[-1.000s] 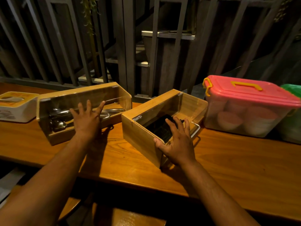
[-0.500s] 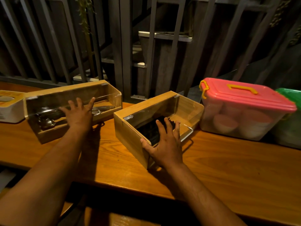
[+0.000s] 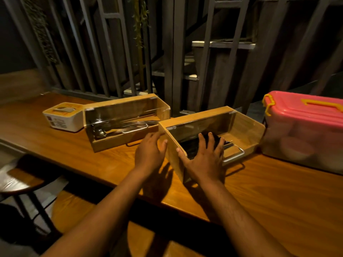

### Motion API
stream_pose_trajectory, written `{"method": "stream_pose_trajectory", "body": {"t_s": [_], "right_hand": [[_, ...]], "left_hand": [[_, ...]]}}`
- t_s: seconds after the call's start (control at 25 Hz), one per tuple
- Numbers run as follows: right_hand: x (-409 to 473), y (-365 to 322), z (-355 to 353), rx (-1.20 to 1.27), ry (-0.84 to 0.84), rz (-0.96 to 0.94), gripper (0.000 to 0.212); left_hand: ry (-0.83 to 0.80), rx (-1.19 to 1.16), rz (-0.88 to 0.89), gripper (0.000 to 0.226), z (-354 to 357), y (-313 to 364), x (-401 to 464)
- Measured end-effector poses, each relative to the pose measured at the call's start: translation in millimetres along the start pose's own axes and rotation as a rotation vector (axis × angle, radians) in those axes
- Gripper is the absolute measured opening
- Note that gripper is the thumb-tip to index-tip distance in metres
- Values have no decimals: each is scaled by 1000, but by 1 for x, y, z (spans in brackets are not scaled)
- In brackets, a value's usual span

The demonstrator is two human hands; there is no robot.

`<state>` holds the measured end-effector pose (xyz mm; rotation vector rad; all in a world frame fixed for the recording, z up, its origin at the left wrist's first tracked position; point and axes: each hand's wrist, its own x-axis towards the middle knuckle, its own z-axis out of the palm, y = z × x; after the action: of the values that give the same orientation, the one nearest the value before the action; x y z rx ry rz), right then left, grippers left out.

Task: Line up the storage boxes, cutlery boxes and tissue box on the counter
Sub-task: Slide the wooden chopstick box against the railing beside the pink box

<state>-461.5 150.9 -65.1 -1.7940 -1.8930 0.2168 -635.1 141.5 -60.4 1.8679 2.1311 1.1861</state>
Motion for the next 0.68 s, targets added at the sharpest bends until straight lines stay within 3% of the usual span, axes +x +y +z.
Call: {"method": "stream_pose_trajectory", "body": {"t_s": [0.16, 0.4, 0.52, 0.68], "right_hand": [[-1, 9, -10, 80, 2, -37, 79], [34, 59, -35, 200, 257, -39, 48], [75, 90, -46, 144, 205, 24, 54], [127, 133, -59, -25, 110, 6, 76]], "left_hand": [[-20, -159, -23, 41, 12, 40, -39], [-94, -192, -253, 70, 49, 88, -55], [8, -234, -388, 70, 66, 104, -45], [148, -182, -278, 60, 75, 88, -39]]}}
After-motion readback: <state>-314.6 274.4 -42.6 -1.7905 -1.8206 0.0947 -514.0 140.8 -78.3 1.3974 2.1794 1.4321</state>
